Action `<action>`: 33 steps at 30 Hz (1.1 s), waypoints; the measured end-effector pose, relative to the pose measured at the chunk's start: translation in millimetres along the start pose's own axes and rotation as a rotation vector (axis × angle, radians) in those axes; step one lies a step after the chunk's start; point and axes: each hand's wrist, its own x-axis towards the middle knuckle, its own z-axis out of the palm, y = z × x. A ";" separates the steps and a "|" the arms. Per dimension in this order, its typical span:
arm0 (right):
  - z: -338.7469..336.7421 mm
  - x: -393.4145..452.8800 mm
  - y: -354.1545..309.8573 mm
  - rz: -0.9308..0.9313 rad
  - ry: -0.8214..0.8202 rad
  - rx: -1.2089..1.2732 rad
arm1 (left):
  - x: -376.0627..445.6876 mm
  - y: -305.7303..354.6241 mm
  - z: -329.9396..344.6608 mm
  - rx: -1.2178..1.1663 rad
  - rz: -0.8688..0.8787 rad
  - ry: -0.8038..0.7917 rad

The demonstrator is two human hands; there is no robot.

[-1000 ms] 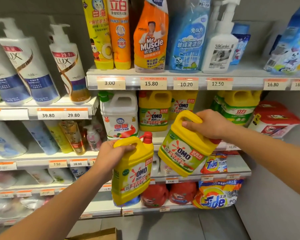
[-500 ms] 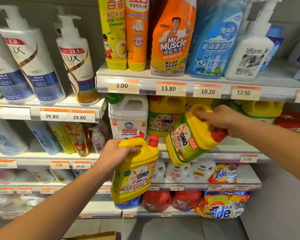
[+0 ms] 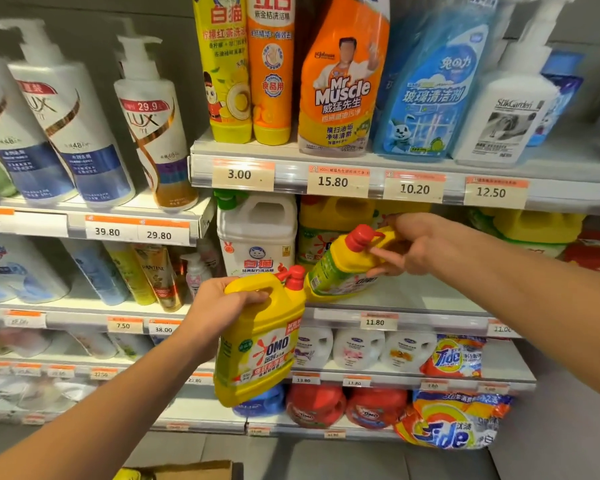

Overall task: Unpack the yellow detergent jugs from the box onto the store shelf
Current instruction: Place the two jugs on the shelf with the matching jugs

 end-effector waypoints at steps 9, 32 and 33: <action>41.3 -4.2 -1.8 0.048 -0.099 0.352 | -2.8 -12.1 -2.5 0.032 -0.004 -0.002; 50.6 -6.6 0.2 -0.074 -0.088 0.598 | -5.1 -34.4 23.1 0.089 -0.052 -0.053; 49.7 -5.1 -0.5 -0.086 -0.102 0.581 | -4.9 -35.4 25.0 0.088 -0.052 -0.057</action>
